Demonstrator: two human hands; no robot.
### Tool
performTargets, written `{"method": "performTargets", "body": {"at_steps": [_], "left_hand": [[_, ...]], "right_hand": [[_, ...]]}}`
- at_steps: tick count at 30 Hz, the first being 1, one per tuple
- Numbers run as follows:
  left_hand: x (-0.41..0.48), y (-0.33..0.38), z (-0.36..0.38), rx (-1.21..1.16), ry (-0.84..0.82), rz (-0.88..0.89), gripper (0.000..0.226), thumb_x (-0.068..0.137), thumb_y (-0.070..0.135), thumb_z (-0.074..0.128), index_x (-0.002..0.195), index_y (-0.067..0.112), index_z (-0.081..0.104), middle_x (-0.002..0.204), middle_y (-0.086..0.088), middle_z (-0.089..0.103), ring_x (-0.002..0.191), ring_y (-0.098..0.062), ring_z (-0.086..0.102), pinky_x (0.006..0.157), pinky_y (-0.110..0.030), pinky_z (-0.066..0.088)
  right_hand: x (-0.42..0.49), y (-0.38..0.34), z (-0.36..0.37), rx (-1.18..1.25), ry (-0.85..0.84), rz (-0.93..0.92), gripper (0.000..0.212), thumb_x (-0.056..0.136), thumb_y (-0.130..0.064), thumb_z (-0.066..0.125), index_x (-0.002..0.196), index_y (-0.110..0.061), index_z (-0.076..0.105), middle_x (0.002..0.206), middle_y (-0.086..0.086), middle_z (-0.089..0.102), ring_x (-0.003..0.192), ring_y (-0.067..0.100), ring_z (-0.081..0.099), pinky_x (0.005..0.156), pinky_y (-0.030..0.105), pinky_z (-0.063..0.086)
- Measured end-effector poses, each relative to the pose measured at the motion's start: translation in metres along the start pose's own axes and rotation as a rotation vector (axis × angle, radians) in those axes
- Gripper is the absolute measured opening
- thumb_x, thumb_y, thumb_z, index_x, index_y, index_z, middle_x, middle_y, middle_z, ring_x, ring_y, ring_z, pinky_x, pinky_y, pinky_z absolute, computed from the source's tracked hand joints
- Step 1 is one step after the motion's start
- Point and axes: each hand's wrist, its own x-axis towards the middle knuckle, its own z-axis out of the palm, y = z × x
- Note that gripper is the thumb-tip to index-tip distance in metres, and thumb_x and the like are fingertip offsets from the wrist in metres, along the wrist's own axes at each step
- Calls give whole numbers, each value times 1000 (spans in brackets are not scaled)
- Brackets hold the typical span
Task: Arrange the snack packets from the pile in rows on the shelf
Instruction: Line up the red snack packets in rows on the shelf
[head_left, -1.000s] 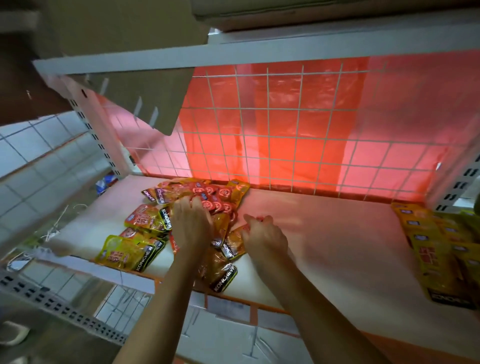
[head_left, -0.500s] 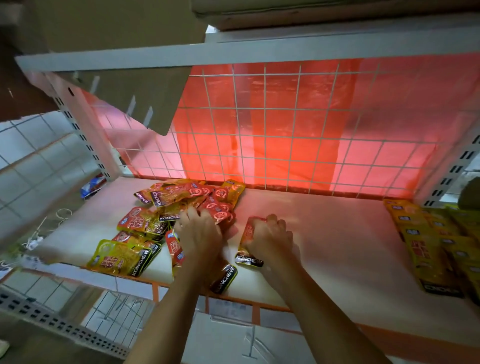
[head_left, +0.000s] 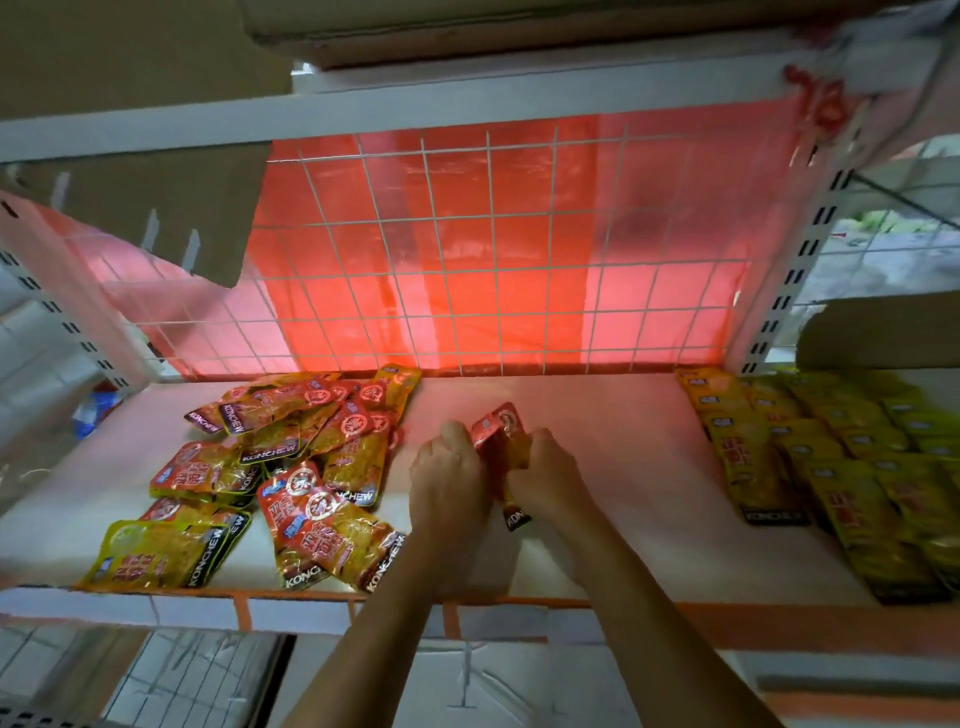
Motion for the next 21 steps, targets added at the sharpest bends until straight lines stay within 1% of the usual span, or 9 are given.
{"method": "performTargets", "body": {"at_steps": [2, 4, 9, 12, 14, 15, 17, 19, 21], "left_hand": [[0, 15, 0, -235, -13, 42, 19, 96, 15, 44, 110, 3, 43, 107, -14, 50, 98, -32, 53, 84, -42, 44], [3, 31, 1, -457, -38, 27, 26, 89, 16, 57, 107, 6, 41, 104, -11, 45, 95, -31, 52, 80, -41, 46], [16, 75, 12, -663, -151, -23, 52, 71, 51, 77, 101, 22, 45, 92, 0, 57, 80, -17, 61, 68, -35, 55], [13, 111, 19, -767, -172, -18, 50, 69, 67, 69, 92, 29, 46, 82, 13, 58, 73, -6, 60, 56, -22, 47], [10, 137, 26, -882, -208, -57, 38, 75, 62, 68, 88, 29, 52, 87, 8, 62, 79, -15, 64, 63, -29, 52], [10, 151, 29, -957, -232, -78, 29, 80, 51, 70, 88, 27, 55, 91, 3, 64, 84, -22, 66, 70, -37, 56], [9, 179, 34, -1075, -265, -91, 9, 85, 25, 68, 86, 24, 59, 96, -7, 66, 92, -32, 65, 82, -49, 55], [7, 210, 36, -1148, -310, -92, 9, 79, 19, 66, 85, 24, 61, 98, -13, 67, 94, -35, 64, 85, -50, 54], [4, 243, 39, -1202, -355, -96, 16, 68, 22, 61, 84, 25, 63, 95, -15, 68, 89, -34, 65, 80, -48, 54]], "right_hand": [[-3, 10, -10, 178, 42, 14, 38, 80, -10, 59, 114, -17, 44, 88, -5, 53, 77, 10, 55, 53, 20, 39], [-6, 20, -24, 284, 105, 17, 36, 79, -10, 58, 112, -20, 47, 86, -7, 54, 76, 6, 54, 54, 19, 40], [-19, 51, -68, 524, 223, 18, 38, 73, -6, 56, 109, -18, 54, 101, 3, 65, 92, 19, 65, 77, 35, 58], [-27, 69, -100, 527, 329, -32, 26, 77, -8, 57, 97, -23, 63, 88, -3, 69, 77, 8, 67, 61, 19, 55], [-30, 79, -122, 542, 380, -63, 23, 79, -4, 56, 86, -22, 69, 81, -2, 72, 75, 9, 69, 67, 26, 57], [-32, 85, -135, 555, 395, -61, 22, 79, -3, 56, 85, -18, 70, 81, 2, 72, 78, 14, 70, 72, 32, 58], [-35, 99, -160, 529, 426, -70, 16, 80, -8, 59, 82, -17, 71, 78, 3, 72, 78, 16, 69, 69, 31, 54], [-37, 116, -187, 541, 462, -86, 12, 82, -13, 61, 80, -20, 71, 76, 0, 72, 76, 14, 69, 65, 30, 52], [-38, 133, -215, 605, 469, -69, 15, 82, -14, 62, 80, -26, 72, 76, -5, 73, 74, 10, 69, 61, 25, 55]]}}
